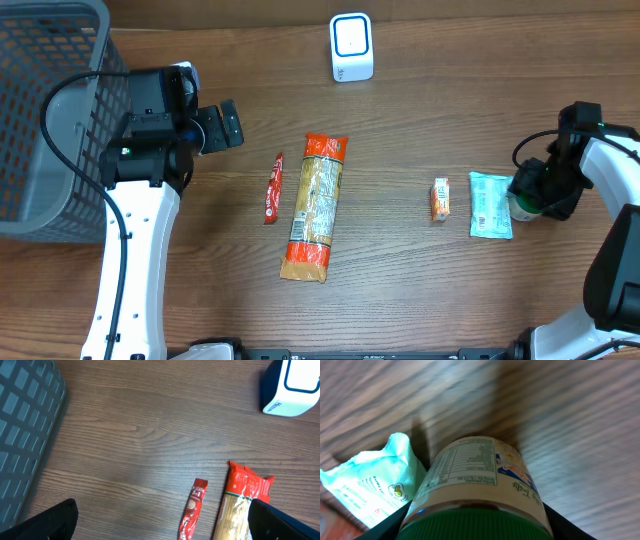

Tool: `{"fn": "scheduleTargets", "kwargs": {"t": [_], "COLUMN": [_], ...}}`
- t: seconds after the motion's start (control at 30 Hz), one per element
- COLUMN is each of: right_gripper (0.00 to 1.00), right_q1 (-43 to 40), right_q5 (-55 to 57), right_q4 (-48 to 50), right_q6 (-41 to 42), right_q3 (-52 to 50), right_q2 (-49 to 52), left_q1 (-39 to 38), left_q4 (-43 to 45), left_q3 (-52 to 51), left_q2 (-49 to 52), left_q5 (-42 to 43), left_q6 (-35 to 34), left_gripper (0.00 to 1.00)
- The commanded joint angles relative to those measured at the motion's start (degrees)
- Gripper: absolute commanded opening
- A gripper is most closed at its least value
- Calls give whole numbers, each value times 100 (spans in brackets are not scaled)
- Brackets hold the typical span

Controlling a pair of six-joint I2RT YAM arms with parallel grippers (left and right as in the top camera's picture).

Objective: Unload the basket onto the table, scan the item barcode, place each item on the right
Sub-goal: 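Carry the jar right and lower it onto the table, then open the right gripper and lift it off the jar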

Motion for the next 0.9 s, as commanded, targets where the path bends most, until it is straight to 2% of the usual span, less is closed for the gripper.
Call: {"fn": "scheduleTargets", "kwargs": {"t": [0.0,0.17,0.37,0.47,0.57,0.67,0.7,0.73,0.87], "right_gripper": [11,12,12,12,13,55,64,69,80], "right_q1": [127,24,-243,-295,-295,-295,-295,-295,-295], "right_q5": [-715,-302,579,588,831,861,863,863,857], "right_q4": [35,15,553,844,960,920,916,918,474], "right_q6": [-251,-249,-282,-752,-870,-868,-870,-868,-763], "right_q3": [-61,129,146,146,146,146,146,157,625], "right_q2": [48,39,39,39,39,39,39,39,-35], "left_q1": [-2,-2,-2,-2,-2,-2,-2,-2,-2], "left_q4": [7,7,7,7,7,7,7,7,7], "left_q3": [31,31,31,31,31,31,31,31,31], "left_q2": [31,31,31,31,31,31,31,31,31], "left_q5": [-72,-72,-72,-72,-72,-72,-72,-72,-72], "left_q6": [70,70,70,70,70,70,70,70,70], "left_gripper": [100,100,100,100,100,100,100,100,100]}}
